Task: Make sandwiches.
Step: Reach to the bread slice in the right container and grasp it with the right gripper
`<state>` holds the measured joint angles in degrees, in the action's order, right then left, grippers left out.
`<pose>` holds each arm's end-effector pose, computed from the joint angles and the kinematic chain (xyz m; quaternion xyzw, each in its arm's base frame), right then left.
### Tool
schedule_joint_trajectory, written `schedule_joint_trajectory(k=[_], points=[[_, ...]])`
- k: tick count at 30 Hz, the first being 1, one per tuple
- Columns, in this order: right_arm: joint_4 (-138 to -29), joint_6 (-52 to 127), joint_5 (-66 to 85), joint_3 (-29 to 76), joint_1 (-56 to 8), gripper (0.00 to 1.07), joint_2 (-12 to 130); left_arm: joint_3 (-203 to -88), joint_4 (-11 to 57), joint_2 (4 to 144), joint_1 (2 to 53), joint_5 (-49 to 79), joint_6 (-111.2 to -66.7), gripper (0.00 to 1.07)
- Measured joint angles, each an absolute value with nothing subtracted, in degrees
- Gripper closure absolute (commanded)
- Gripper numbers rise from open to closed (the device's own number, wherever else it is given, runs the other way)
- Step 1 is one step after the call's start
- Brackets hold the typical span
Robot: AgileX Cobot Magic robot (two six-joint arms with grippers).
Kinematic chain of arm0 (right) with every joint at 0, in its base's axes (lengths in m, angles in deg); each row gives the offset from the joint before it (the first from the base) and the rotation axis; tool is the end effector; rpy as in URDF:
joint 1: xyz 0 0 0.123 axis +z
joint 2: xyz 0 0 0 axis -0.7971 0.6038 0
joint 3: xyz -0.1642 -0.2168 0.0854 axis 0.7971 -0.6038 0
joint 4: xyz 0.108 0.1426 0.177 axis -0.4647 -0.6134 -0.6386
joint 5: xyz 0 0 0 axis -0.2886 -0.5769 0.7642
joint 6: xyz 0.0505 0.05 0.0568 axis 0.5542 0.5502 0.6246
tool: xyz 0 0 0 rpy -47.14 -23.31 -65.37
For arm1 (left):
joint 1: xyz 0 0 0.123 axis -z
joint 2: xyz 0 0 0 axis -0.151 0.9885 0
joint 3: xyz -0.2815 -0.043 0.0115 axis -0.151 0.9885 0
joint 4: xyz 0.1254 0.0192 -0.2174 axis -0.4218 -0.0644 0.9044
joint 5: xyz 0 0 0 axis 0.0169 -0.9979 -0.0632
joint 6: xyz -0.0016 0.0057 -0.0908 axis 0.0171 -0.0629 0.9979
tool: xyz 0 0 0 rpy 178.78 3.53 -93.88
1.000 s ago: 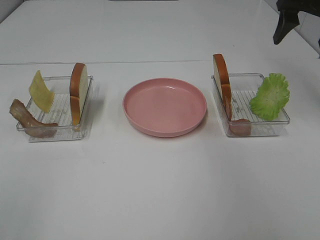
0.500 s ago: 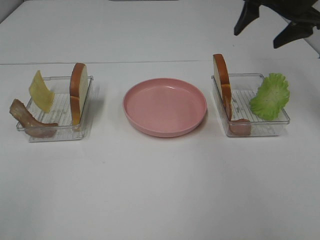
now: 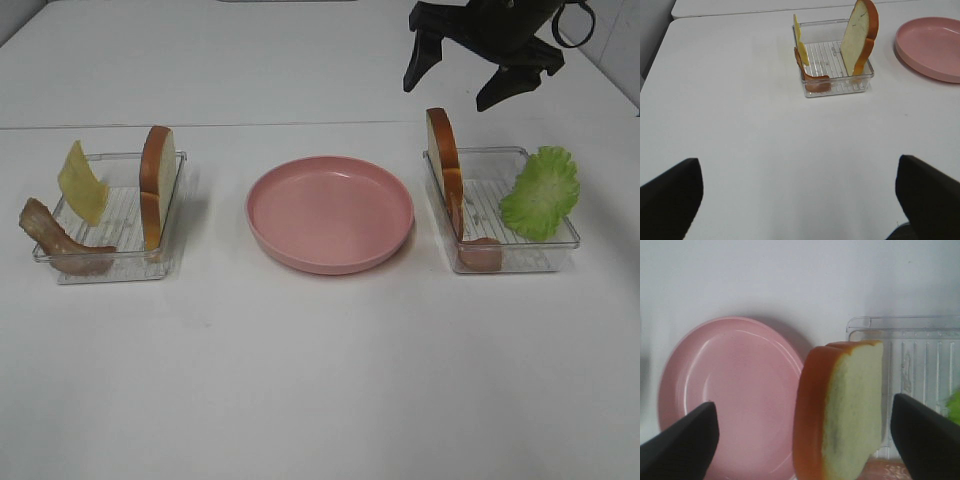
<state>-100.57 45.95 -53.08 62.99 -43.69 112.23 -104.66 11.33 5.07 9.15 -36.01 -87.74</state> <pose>0.4563 0.0973 0.2411 0.0046 0.9733 0.1609 0.1635 -0.0085 -0.0038 0.2795 0.0241 0.8525 -0.0149 0.5220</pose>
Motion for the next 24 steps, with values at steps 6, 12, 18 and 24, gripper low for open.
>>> schedule_joint_trajectory(k=[6,12,18,24], points=[[-96.04,46.01,-54.86,63.04,-43.57,0.21,114.81,-104.66,11.33,5.07,9.15,-36.01,-87.74,0.06],[-90.65,46.01,-55.31,63.04,-41.74,0.21,115.44,-104.66,11.33,5.07,9.15,-36.01,-87.74,0.06],[-87.22,46.52,-55.37,63.22,-40.42,0.21,116.24,-104.66,11.33,5.07,9.15,-36.01,-87.74,0.06],[-84.98,46.58,-55.31,63.22,-39.62,0.21,118.3,-104.66,11.33,5.07,9.15,-36.01,-87.74,0.06]])
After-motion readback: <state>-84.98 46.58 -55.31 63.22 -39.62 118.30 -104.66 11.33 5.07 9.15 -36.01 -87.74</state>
